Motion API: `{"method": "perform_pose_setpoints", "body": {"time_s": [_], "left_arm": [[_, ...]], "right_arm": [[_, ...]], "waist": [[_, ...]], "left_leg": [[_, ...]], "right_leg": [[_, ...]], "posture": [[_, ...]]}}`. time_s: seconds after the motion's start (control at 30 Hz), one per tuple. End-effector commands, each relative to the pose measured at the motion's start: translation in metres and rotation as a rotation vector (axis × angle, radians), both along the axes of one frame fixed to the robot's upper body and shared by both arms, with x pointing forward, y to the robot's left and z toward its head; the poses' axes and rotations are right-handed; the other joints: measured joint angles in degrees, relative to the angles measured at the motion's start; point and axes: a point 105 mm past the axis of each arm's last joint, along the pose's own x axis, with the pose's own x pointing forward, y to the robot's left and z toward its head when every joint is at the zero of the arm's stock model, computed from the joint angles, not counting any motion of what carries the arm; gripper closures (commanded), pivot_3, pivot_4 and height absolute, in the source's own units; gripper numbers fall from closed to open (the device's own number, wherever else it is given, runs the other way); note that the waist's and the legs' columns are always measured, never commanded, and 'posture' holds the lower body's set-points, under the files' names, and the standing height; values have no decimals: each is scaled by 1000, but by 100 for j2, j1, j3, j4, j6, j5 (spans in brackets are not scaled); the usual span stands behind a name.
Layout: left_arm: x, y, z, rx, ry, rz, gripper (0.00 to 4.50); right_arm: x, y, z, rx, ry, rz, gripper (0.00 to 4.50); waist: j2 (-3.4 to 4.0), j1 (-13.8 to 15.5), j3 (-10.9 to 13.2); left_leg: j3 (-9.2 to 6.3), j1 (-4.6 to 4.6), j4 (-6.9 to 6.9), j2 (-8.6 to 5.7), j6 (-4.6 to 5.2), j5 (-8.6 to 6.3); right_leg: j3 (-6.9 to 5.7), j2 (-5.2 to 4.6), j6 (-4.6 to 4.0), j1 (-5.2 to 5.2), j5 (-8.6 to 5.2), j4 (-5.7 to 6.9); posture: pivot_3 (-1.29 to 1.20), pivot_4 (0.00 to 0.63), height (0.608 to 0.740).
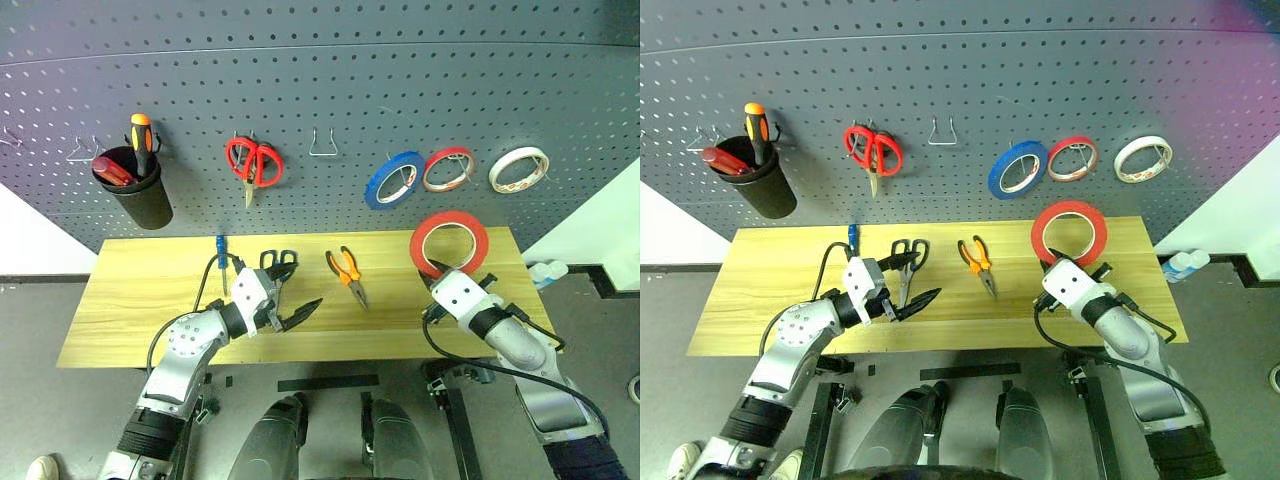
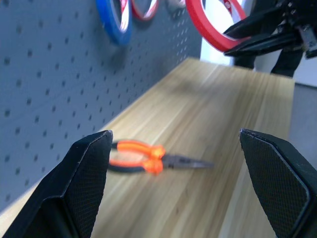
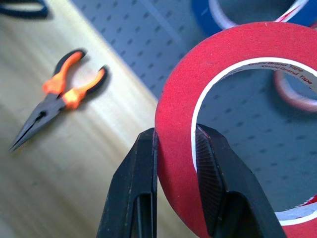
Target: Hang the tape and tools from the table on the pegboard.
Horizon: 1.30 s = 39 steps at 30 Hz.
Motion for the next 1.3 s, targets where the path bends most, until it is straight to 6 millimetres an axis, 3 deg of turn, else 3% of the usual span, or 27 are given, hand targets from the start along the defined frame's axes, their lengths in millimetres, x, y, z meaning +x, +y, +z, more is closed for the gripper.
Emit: {"method": "perform_pose_setpoints", "body": {"time_s": [0.03, 0.23, 0.57, 0.77, 1.23, 1.3], "left_arm": [[-3, -6, 8, -26, -23, -37, 211], [-4, -13, 9, -37, -23, -63, 211], [-1, -27, 27, -114, -60, -93, 211], [1, -32, 33, -143, -66, -90, 211], [10, -34, 35, -180, -71, -40, 211], [11, -34, 36, -184, -72, -38, 211]], "right_arm": [[-4, 4, 31, -28, -172, 22, 3774], [4, 6, 48, -90, -282, 54, 3774], [50, -13, 57, -66, -270, 90, 3774], [67, -23, 52, -34, -233, 106, 3774], [79, -20, 32, 4, -159, 144, 3774], [79, -20, 32, 10, -156, 147, 3056]], "waist": [[0, -19, -1], [1, -110, -6], [5, -113, -13], [10, -112, -21], [14, -117, -29], [14, -116, -31]], "left_leg": [[1, 1, 0, 1, 0, 0], [9, 6, 9, 3, 0, 1], [37, 8, 55, 26, 1, 1], [52, 8, 75, 34, 0, 1], [78, 13, 87, 38, 1, 2], [80, 14, 87, 40, 1, 2]], "right_leg": [[0, 1, -1, 1, 1, 0], [2, 5, -1, 8, 8, 3], [20, 28, -6, 17, 30, 11], [33, 37, -4, 20, 40, 13], [67, 45, 2, 16, 54, 22], [71, 48, 2, 16, 56, 23]], "posture": [[-76, 169, 740], [-83, 168, 740], [-76, 160, 740], [-63, 154, 740], [-64, 150, 740], [-64, 150, 740]]}}
